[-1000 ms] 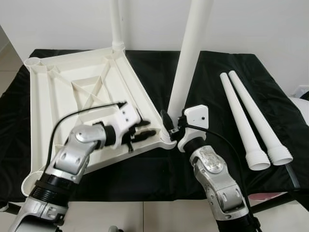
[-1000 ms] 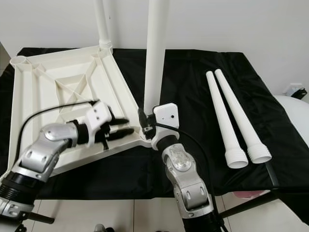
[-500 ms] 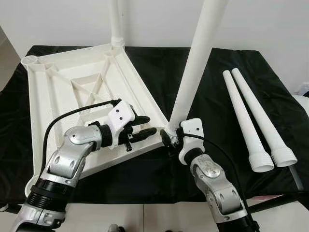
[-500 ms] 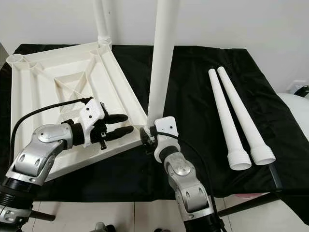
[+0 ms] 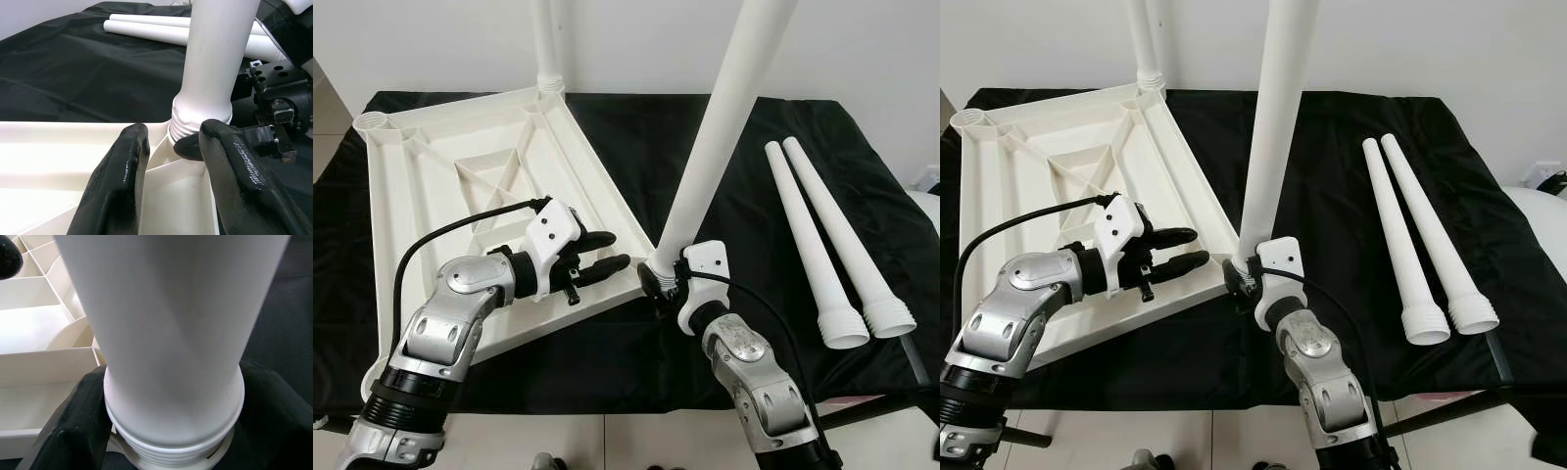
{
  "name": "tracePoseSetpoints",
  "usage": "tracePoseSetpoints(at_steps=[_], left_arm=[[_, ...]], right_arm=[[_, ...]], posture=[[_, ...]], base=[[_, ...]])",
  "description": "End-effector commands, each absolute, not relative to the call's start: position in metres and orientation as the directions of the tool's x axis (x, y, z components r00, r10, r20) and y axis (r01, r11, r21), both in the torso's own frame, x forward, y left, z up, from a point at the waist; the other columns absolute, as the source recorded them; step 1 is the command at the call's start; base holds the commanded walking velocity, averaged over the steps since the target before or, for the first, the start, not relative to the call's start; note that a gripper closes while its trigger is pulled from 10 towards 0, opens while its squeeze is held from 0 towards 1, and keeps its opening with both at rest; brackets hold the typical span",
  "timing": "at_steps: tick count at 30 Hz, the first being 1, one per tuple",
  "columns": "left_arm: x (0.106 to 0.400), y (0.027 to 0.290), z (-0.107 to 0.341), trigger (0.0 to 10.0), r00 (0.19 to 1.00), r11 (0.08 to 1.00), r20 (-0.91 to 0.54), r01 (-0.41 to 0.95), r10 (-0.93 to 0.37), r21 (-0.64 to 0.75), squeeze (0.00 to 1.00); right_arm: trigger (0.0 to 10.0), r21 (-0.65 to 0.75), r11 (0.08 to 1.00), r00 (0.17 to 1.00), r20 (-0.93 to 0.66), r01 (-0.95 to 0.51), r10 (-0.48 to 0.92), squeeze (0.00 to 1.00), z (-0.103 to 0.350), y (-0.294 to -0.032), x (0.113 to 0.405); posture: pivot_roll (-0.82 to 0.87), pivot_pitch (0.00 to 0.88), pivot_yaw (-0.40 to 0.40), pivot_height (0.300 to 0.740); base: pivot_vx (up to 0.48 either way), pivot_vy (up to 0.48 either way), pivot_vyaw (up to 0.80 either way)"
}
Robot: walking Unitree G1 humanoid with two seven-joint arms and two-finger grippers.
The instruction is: Building children table
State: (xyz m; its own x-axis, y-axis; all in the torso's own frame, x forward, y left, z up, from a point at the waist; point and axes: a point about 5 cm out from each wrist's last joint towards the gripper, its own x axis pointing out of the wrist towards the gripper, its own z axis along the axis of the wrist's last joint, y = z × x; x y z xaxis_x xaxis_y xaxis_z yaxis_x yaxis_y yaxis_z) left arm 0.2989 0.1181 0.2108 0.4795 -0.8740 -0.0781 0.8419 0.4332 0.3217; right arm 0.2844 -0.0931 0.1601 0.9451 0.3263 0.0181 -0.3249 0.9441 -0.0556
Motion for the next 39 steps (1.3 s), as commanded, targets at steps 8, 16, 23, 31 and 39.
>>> tracePoseSetpoints(at_steps=[8,16,23,31,39], left_arm=[[0.299,0.118,0.212,10.0,0.536,0.497,-0.051,0.811,-0.843,0.31,0.0],[0.3,0.118,0.211,10.0,0.54,0.501,-0.053,0.809,-0.84,0.308,0.0],[0.3,0.118,0.211,10.0,0.541,0.502,-0.054,0.809,-0.84,0.305,0.0],[0.3,0.118,0.211,10.0,0.543,0.504,-0.054,0.809,-0.838,0.302,0.0],[0.301,0.118,0.212,10.0,0.548,0.511,-0.052,0.806,-0.835,0.299,0.0]], right_arm=[[10.0,-0.049,0.951,0.951,0.016,-0.306,0.307,1.0,0.157,-0.1,0.284],[10.0,-0.047,0.942,0.942,0.038,-0.333,0.334,0.0,0.161,-0.097,0.283],[10.0,-0.045,0.934,0.932,0.064,-0.355,0.358,0.0,0.165,-0.095,0.282],[10.0,-0.07,0.928,0.918,0.133,-0.367,0.373,0.0,0.177,-0.093,0.282],[0.0,-0.12,0.912,0.893,0.189,-0.391,0.408,0.0,0.186,-0.09,0.28]], posture=[[0.01,0.164,0.0,0.74],[0.01,0.164,-0.001,0.74],[0.01,0.164,-0.001,0.74],[0.01,0.162,-0.001,0.74],[0.01,0.16,-0.001,0.74]], base=[[0.0,0.0,0.0],[0.0,0.0,0.0],[0.0,0.0,0.0],[0.0,0.0,0.0],[0.0,0.0,0.0]])
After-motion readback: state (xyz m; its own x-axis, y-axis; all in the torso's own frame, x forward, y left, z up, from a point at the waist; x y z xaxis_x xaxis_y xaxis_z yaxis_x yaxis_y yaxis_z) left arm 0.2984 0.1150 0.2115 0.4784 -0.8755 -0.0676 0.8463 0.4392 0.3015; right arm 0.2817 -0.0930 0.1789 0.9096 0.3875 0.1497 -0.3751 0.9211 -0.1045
